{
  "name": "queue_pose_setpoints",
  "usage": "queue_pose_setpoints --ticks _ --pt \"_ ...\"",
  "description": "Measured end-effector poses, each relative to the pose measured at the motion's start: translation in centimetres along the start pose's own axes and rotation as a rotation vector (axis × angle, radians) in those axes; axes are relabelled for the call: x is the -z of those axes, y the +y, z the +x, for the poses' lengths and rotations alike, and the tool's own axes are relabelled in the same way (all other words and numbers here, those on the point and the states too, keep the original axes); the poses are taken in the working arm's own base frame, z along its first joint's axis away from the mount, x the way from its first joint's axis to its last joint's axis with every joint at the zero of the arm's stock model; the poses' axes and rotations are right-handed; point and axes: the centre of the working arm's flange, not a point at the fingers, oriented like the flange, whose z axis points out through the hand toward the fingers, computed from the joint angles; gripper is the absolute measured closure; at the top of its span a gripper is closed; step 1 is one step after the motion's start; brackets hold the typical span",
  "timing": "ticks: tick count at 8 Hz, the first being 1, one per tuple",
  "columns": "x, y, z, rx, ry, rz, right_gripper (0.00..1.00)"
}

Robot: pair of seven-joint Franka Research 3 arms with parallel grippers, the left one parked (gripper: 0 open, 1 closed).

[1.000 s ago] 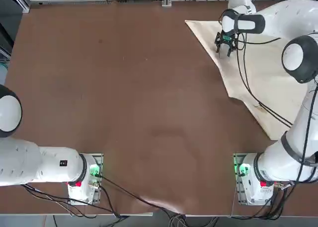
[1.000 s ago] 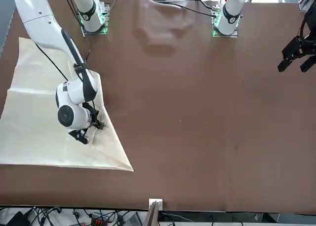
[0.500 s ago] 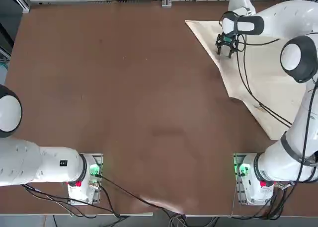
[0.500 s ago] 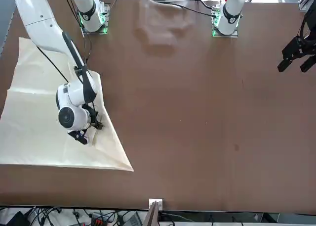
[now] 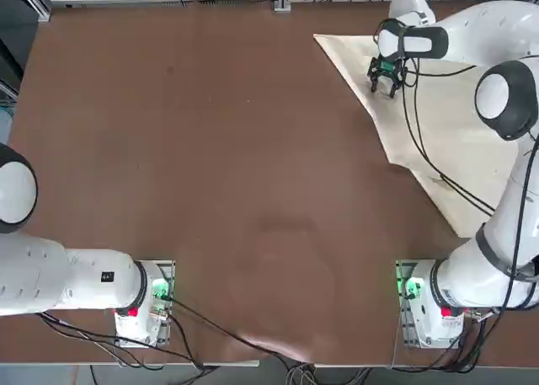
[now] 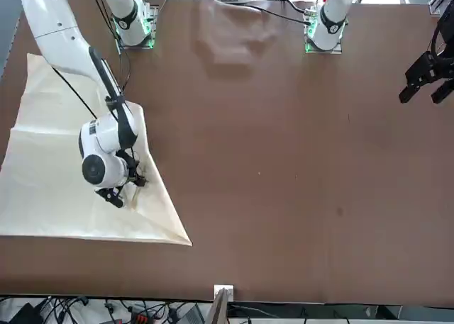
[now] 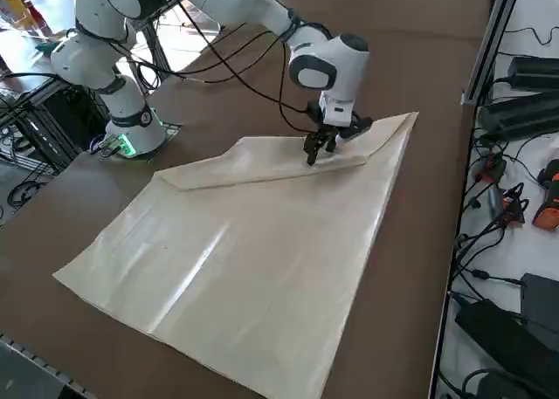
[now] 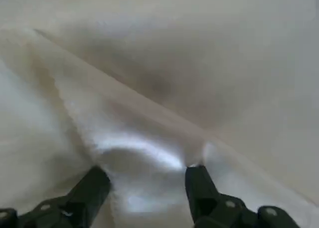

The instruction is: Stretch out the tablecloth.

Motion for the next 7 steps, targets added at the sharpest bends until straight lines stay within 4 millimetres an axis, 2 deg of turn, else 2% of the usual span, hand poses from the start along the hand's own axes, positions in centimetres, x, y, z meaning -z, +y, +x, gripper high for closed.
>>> queue_pose_setpoints --ticks 2,3,5,7 --pt "0.0 0.3 0.2 0.001 0.008 -0.008 0.19" --pt "0.0 0.4 0.3 0.0 0.009 -0.01 0.36" --pt "-0.1 0.8 0.7 0.009 0.027 -0.033 0.52" --pt "-0.2 1.5 1.2 0.02 0.051 -0.063 0.75"
